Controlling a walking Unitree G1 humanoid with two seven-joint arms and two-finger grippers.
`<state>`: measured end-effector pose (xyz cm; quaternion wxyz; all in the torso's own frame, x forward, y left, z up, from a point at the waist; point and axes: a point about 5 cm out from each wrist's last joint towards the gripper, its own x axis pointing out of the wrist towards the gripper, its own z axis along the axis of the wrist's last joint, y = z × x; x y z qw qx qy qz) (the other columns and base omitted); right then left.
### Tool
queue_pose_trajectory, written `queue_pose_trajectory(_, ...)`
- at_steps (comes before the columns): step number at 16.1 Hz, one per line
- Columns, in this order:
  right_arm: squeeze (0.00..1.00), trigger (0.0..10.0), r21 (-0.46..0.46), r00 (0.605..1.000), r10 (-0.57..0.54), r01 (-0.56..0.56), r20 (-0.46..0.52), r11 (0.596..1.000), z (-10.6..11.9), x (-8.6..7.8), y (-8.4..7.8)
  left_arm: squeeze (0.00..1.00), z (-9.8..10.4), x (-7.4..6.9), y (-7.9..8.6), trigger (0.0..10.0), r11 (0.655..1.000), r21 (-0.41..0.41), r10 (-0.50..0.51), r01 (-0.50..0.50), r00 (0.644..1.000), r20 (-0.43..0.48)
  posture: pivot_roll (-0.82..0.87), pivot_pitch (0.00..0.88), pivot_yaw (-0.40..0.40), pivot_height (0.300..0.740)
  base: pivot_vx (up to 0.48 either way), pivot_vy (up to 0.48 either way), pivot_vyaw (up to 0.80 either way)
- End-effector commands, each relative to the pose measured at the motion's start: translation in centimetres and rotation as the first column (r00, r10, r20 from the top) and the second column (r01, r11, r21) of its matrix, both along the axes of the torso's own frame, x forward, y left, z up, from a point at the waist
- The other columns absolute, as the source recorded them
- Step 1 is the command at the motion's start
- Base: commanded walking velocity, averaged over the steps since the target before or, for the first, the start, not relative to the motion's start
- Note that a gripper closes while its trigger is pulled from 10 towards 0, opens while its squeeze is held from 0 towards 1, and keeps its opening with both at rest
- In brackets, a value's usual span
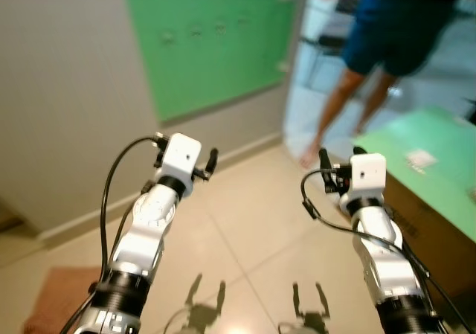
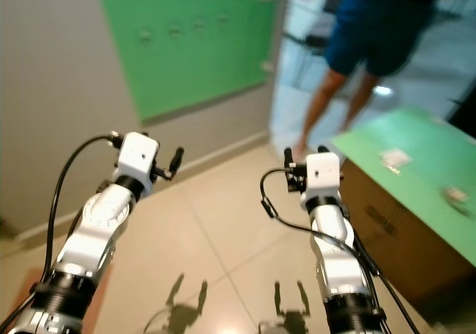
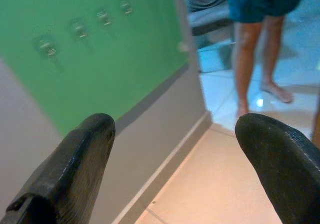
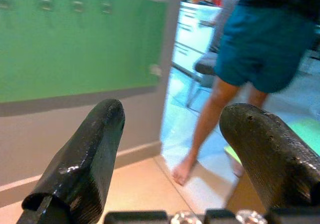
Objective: Hang keys on a hook
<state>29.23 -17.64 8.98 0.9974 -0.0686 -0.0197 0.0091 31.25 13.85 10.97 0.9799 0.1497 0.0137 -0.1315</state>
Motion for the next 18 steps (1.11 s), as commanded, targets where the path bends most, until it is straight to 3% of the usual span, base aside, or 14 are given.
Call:
queue_pose_trajectory(1, 0.0, 10.0, 0.014, 1.0, -0.007, 0.007, -0.004, 1.0, 0.1, 0.0, -0.2, 0.0, 0.2, 0.1, 0.2, 10.0, 1.0, 0.002, -0.002, 0.002, 1.0, 0.005, -0.12, 0.016, 0.024, 0.728, 0.0, 0.0, -0.5)
queue_pose_trajectory(12, 0.0, 10.0, 0.03, 0.999, -0.035, 0.035, -0.006, 0.999, -0.1, -0.4, -0.7, 0.0, 0.3, 0.1, 0.1, 10.0, 0.999, 0.003, -0.036, 0.036, 0.999, 0.01, -0.13, 0.027, 0.034, 0.728, 0.0, 0.0, -0.5)
queue_pose_trajectory(14, 0.0, 10.0, 0.054, 0.999, -0.051, 0.051, 0.0, 0.997, 0.0, -0.5, -0.8, 0.0, 0.3, 0.0, 0.3, 10.0, 0.997, -0.078, -0.013, 0.012, 1.0, -0.001, -0.13, 0.024, 0.033, 0.728, 0.0, 0.0, -0.49)
queue_pose_trajectory(15, 0.0, 10.0, 0.119, 0.998, -0.06, 0.057, 0.017, 0.991, 0.4, -0.7, -0.9, 0.0, 0.2, 0.0, 1.5, 10.0, 0.972, -0.217, 0.079, -0.085, 0.996, -0.038, -0.13, 0.019, 0.029, 0.719, 0.0, 0.0, -0.46)
queue_pose_trajectory(16, 0.0, 10.0, 0.157, 0.996, -0.07, 0.061, 0.05, 0.986, 1.1, -1.0, -1.0, 0.0, 0.4, -0.3, 2.4, 10.0, 0.945, -0.29, 0.142, -0.148, 0.989, -0.044, -0.13, 0.018, 0.022, 0.711, 0.0, 0.0, -0.46)
queue_pose_trajectory(18, 0.0, 10.0, 0.143, 0.995, -0.062, 0.051, 0.078, 0.988, 1.7, -1.6, -1.0, 0.0, 0.2, -1.5, 3.5, 10.0, 0.887, -0.394, 0.232, -0.241, 0.97, -0.072, -0.12, 0.019, 0.008, 0.695, 0.0, 0.0, -0.46)
